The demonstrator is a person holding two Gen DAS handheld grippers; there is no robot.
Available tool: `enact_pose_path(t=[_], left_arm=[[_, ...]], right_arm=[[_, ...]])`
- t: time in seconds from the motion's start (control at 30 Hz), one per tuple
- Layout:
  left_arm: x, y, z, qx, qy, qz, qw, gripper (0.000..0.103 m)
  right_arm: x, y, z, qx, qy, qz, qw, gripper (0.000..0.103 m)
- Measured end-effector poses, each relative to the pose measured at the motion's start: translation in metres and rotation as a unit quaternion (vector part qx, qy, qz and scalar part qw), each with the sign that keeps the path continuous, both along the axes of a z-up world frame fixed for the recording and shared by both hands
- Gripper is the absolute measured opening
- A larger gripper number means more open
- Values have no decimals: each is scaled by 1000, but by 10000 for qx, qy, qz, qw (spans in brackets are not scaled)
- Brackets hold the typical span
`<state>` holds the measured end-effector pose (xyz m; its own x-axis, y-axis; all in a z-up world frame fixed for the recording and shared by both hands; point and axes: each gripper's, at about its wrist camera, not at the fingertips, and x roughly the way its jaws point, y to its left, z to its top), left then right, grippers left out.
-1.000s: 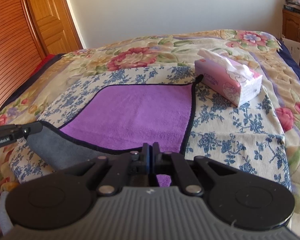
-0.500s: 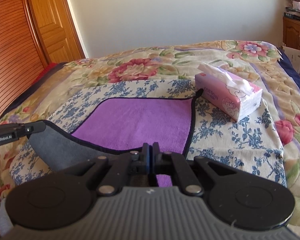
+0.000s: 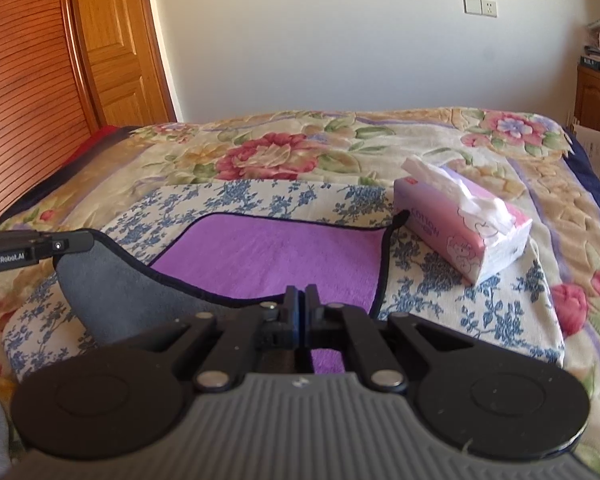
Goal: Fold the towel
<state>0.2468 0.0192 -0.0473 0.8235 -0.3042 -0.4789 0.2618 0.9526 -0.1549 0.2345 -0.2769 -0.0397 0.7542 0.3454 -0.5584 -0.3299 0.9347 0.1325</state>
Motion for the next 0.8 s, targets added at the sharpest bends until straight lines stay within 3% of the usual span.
enact_pose_path(t=[0.8], left_arm=[[32, -7, 1, 128, -78, -48, 9999, 6]], right_arm=[[29, -1, -3, -160, -134, 58, 9998, 3]])
